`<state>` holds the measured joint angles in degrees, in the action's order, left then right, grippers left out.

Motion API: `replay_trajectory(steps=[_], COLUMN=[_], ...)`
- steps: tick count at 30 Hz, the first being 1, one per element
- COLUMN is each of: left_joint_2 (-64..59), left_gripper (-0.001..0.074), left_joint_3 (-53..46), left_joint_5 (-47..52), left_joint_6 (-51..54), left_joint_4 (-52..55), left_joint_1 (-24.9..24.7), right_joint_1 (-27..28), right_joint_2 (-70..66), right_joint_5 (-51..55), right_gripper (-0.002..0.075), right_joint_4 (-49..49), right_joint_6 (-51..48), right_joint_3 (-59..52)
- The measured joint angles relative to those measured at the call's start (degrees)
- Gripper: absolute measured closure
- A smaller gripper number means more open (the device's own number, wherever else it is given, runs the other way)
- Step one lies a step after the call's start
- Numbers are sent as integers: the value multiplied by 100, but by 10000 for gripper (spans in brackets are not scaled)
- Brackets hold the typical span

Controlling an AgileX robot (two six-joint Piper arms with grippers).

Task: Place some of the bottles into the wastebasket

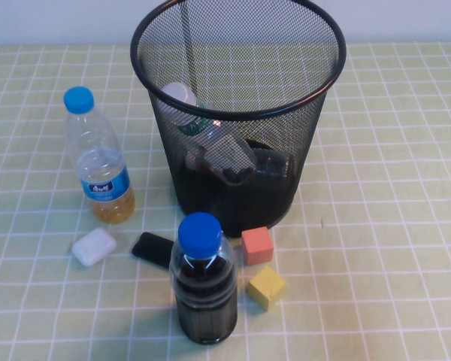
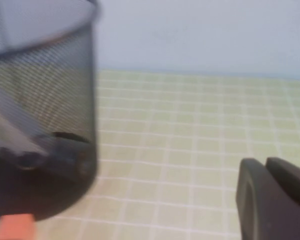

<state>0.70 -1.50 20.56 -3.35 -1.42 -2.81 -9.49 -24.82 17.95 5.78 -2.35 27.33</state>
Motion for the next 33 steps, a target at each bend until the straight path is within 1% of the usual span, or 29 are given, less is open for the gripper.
replay_trajectory(steps=[3, 7, 10, 15, 19, 23, 29, 33], left_joint_2=[0, 0, 0, 0, 0, 0, 0, 0], left_gripper=[736, 736, 736, 736, 736, 736, 736, 736], left_joint_3=[0, 0, 0, 0, 0, 0, 0, 0], left_joint_5=[0, 0, 0, 0, 0, 0, 0, 0], left_joint_6=[0, 0, 0, 0, 0, 0, 0, 0], left_joint_4=[0, 0, 0, 0, 0, 0, 0, 0], left_joint_1=[0, 0, 0, 0, 0, 0, 0, 0], right_joint_1=[434, 796, 955, 1019, 1019, 1027, 1027, 1027], right_joint_2=[478, 1184, 1688, 2359, 2528, 2528, 2528, 2532], right_joint_5=[-481, -637, -666, -680, -528, 199, 303, 303], right_gripper=[733, 733, 733, 734, 734, 734, 734, 734], right_joint_4=[58, -51, -99, -179, -269, -499, -1103, -1315], right_joint_6=[-73, -87, -91, -91, -102, -37, 661, 771], right_joint_3=[-921, -1683, -2136, -2819, -2887, -2897, -2886, -2886])
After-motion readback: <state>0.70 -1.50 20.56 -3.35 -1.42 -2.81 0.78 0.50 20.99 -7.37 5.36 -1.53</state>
